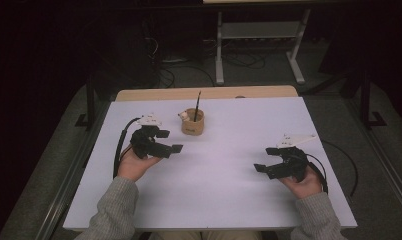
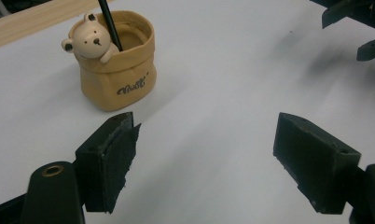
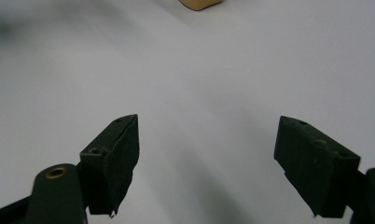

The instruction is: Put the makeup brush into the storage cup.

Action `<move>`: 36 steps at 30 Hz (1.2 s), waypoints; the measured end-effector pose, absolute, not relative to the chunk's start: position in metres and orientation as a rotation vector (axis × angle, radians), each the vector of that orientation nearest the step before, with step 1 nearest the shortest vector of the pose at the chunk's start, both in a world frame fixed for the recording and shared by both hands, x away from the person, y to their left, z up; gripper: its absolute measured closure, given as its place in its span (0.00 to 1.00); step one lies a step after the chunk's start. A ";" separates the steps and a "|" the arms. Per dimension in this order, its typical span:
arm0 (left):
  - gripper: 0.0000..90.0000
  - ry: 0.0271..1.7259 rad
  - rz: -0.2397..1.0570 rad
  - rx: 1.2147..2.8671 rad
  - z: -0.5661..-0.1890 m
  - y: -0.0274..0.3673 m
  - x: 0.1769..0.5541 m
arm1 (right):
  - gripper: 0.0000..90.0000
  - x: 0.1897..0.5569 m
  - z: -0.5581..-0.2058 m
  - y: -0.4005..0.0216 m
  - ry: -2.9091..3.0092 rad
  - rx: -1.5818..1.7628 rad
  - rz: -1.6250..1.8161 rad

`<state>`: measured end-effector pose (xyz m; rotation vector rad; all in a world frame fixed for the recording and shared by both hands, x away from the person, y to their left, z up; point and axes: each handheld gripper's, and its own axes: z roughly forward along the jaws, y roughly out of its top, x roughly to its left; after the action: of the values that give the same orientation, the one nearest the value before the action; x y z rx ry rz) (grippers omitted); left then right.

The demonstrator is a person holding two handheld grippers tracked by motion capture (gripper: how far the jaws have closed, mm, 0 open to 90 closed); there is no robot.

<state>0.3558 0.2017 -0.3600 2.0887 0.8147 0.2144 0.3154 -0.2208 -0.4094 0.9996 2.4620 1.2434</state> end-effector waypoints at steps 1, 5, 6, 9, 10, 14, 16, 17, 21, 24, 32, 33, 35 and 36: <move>0.23 0.811 0.219 2.091 -0.361 0.202 0.355 | 0.23 0.315 -0.409 -0.221 2.462 1.005 1.243; 0.23 0.802 0.225 2.093 -0.362 0.203 0.347 | 0.23 0.315 -0.409 -0.219 2.468 1.013 1.240; 0.23 0.806 0.225 2.088 -0.363 0.203 0.345 | 0.23 0.315 -0.410 -0.219 2.468 1.015 1.240; 0.23 0.790 0.232 2.107 -0.365 0.204 0.342 | 0.23 0.315 -0.410 -0.219 2.470 1.013 1.236; 0.23 0.800 0.224 2.111 -0.366 0.204 0.341 | 0.23 0.315 -0.410 -0.219 2.469 1.012 1.239; 0.23 0.808 0.219 2.101 -0.372 0.206 0.337 | 0.23 0.316 -0.410 -0.220 2.468 1.008 1.237; 0.23 0.816 0.226 2.109 -0.374 0.207 0.336 | 0.23 0.316 -0.411 -0.220 2.468 1.008 1.236; 0.23 0.819 0.219 2.111 -0.376 0.208 0.335 | 0.23 0.317 -0.411 -0.220 2.468 1.012 1.237; 0.22 0.815 0.230 2.122 -0.380 0.208 0.332 | 0.23 0.317 -0.411 -0.220 2.468 1.011 1.237; 0.22 0.820 0.232 2.127 -0.383 0.207 0.330 | 0.23 0.317 -0.411 -0.220 2.468 1.013 1.240; 0.23 0.829 0.241 2.109 -0.391 0.213 0.324 | 0.23 0.316 -0.411 -0.220 2.470 1.027 1.239; 0.23 0.824 0.245 2.115 -0.392 0.214 0.323 | 0.23 0.317 -0.412 -0.220 2.471 1.016 1.238; 0.23 0.825 0.239 2.106 -0.393 0.215 0.321 | 0.23 0.317 -0.412 -0.220 2.473 1.014 1.234; 0.23 0.823 0.238 2.105 -0.394 0.216 0.320 | 0.23 0.317 -0.412 -0.220 2.473 1.011 1.235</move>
<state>0.3202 0.2156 -0.3936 2.1049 0.8230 0.2382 0.3167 -0.2198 -0.4121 1.0110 2.4729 1.2345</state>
